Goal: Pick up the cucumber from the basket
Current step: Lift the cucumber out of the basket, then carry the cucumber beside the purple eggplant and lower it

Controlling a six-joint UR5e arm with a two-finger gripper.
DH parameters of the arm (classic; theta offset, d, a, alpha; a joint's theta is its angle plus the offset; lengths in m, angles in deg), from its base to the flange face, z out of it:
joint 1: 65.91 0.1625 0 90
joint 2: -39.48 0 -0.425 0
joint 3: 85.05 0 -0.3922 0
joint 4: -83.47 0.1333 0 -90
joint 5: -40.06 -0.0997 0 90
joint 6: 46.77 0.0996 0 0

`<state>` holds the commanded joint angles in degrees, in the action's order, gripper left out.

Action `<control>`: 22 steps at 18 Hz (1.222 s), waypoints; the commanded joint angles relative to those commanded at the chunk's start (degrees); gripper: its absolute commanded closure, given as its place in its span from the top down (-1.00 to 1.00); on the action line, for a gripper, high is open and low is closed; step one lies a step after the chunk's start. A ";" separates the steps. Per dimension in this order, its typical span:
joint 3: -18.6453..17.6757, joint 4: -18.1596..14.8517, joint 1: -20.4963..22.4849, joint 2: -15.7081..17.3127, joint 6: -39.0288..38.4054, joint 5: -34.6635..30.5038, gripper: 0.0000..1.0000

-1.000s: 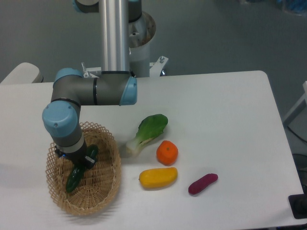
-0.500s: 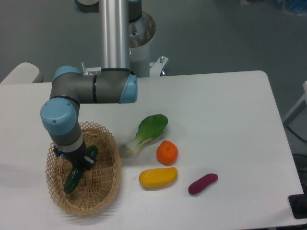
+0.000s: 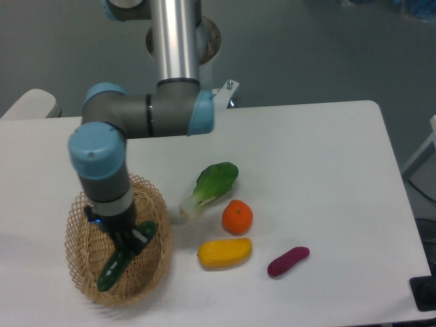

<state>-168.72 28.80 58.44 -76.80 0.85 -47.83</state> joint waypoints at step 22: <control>6.68 -11.52 21.72 -0.88 41.24 -0.09 -0.35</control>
<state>-162.04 17.29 80.17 -77.67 42.09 -47.92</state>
